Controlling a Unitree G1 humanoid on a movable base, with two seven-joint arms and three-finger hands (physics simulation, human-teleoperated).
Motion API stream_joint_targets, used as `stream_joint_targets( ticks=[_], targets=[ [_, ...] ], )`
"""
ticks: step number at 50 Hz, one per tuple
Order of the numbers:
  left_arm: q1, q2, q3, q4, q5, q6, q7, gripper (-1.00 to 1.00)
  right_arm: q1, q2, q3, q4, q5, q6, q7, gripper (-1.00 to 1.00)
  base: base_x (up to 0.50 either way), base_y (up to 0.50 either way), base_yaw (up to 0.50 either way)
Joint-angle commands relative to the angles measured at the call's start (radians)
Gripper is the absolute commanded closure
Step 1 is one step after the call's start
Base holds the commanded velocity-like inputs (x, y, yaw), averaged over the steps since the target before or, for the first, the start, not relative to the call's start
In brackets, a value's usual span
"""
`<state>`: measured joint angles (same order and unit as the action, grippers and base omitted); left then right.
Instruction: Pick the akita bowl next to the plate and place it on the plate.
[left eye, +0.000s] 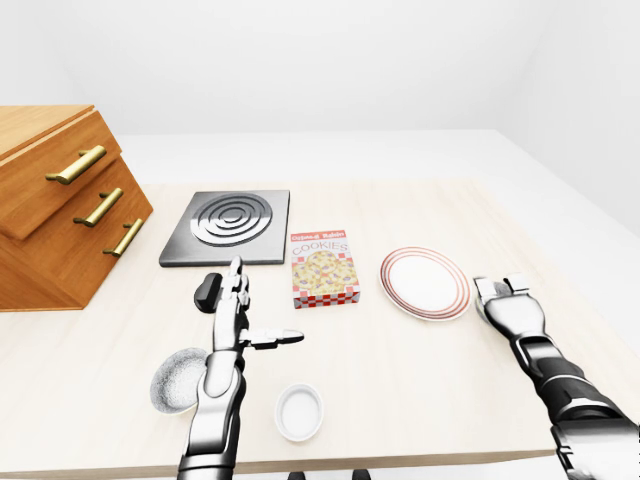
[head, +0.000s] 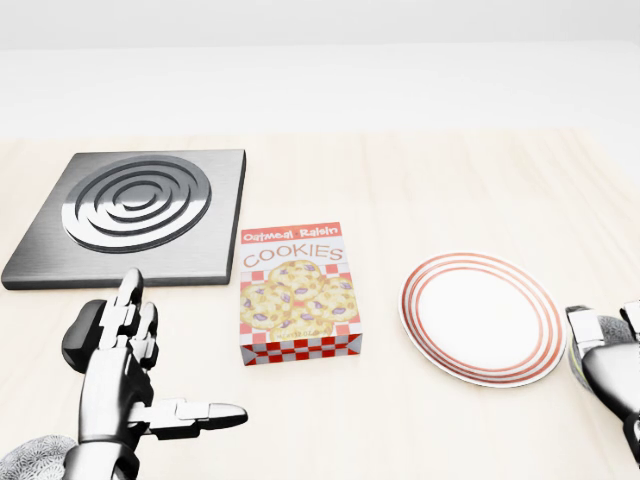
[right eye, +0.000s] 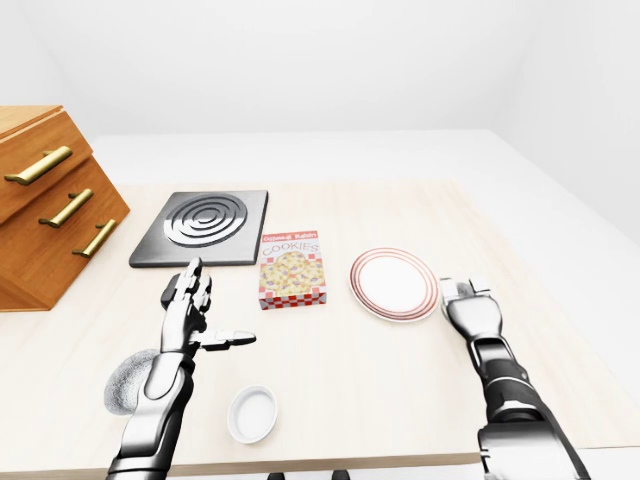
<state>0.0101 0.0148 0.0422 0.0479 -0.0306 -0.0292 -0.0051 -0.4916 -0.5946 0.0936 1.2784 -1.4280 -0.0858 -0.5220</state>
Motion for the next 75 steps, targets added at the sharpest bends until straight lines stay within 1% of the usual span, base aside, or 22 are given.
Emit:
stream_joint_targets(
  ticks=[1,2,5,7,9,11,13,19,21,28,34,38,40,46,53,54,58,62,66,67,74,75],
  targets=[
    [-0.003,-0.002,-0.004,-0.006,-0.001,0.002,-0.001,-1.00,-0.048,0.106,0.003,0.018,0.054,-0.001,-0.002,1.00,0.00,0.00,0.00],
    [-0.001,0.000,-0.007,-0.004,0.008,-0.005,-0.001,-1.00,-0.049,0.104,0.003,0.015,0.054,-0.001,-0.002,1.00,0.00,0.00,0.00],
    [-0.002,0.000,-0.005,-0.007,0.005,-0.001,-0.003,-1.00,-0.054,0.098,-0.002,0.011,0.058,-0.001,-0.002,1.00,0.00,0.00,0.00],
    [-0.002,-0.001,-0.006,-0.002,0.005,-0.005,-0.004,-1.00,-0.055,0.097,-0.003,0.013,0.058,-0.001,-0.002,1.00,0.00,0.00,0.00],
    [0.000,-0.002,-0.006,-0.009,0.005,0.003,-0.003,-1.00,-0.057,0.093,-0.006,0.013,0.061,-0.001,-0.002,1.00,0.00,0.00,0.00],
    [-0.001,-0.002,-0.006,-0.008,0.004,0.002,-0.003,-1.00,-0.057,0.090,-0.008,0.012,0.064,-0.001,-0.002,1.00,0.00,0.00,0.00],
    [-0.001,-0.002,-0.005,0.005,0.003,-0.009,-0.005,-1.00,-0.056,0.081,-0.011,0.008,0.066,-0.001,-0.002,1.00,0.00,0.00,0.00],
    [0.002,-0.004,-0.009,-0.012,0.005,0.008,0.000,-1.00,-0.055,0.053,-0.022,0.003,0.077,-0.001,-0.002,1.00,0.00,0.00,0.00],
    [0.002,-0.003,-0.008,-0.004,0.005,0.002,-0.002,-1.00,-0.055,0.046,-0.027,0.002,0.082,-0.001,-0.002,1.00,0.00,0.00,0.00],
    [0.001,-0.002,-0.007,0.004,0.005,-0.003,-0.004,-1.00,-0.053,0.000,-0.048,-0.007,0.107,-0.001,-0.002,1.00,0.00,0.00,0.00],
    [0.002,-0.003,-0.009,-0.003,0.005,0.005,-0.003,-1.00,-0.056,-0.059,-0.084,-0.035,0.155,-0.001,-0.002,1.00,0.00,0.00,0.00],
    [0.004,-0.003,-0.009,-0.002,0.005,0.003,-0.005,-1.00,-0.046,-0.077,-0.094,-0.053,0.167,-0.001,-0.002,1.00,0.00,0.00,0.00],
    [0.005,-0.003,-0.010,-0.009,0.005,0.009,-0.004,-1.00,-0.036,-0.090,-0.103,-0.064,0.175,-0.001,-0.002,1.00,0.00,0.00,0.00],
    [0.004,-0.003,-0.009,-0.001,0.006,0.000,-0.005,-1.00,-0.030,-0.114,-0.117,-0.083,0.184,-0.001,-0.002,1.00,0.00,0.00,0.00],
    [0.007,-0.003,-0.011,-0.010,0.006,0.006,-0.005,-1.00,-0.026,-0.148,-0.162,-0.166,0.218,-0.001,-0.002,1.00,0.00,0.00,0.00],
    [0.009,-0.004,-0.011,-0.020,0.007,0.014,-0.004,-1.00,-0.020,-0.154,-0.174,-0.199,0.228,-0.001,-0.002,1.00,0.00,0.00,0.00],
    [0.006,-0.003,-0.009,-0.004,0.005,0.002,-0.007,-1.00,0.000,-0.151,-0.215,-0.314,0.256,-0.001,-0.002,1.00,0.00,0.00,0.00],
    [0.008,-0.004,-0.011,-0.011,0.006,0.007,-0.005,-1.00,0.008,-0.144,-0.252,-0.431,0.252,-0.001,-0.002,1.00,0.00,0.00,0.00],
    [0.006,-0.003,-0.009,-0.005,0.004,0.003,-0.006,-1.00,0.017,-0.130,-0.278,-0.527,0.237,-0.001,-0.002,1.00,0.00,0.00,0.00],
    [0.005,-0.003,-0.008,0.001,0.003,-0.002,-0.007,-1.00,0.018,-0.124,-0.288,-0.567,0.238,-0.001,-0.002,1.00,0.00,0.00,0.00],
    [0.004,-0.003,-0.009,-0.005,0.003,0.004,-0.007,-1.00,0.001,-0.095,-0.308,-0.649,0.232,-0.001,-0.002,1.00,0.00,0.00,0.00],
    [0.005,-0.004,-0.010,-0.013,0.002,0.010,-0.007,-1.00,-0.006,-0.093,-0.298,-0.660,0.214,-0.001,-0.002,1.00,0.00,0.00,0.00]
  ],
)
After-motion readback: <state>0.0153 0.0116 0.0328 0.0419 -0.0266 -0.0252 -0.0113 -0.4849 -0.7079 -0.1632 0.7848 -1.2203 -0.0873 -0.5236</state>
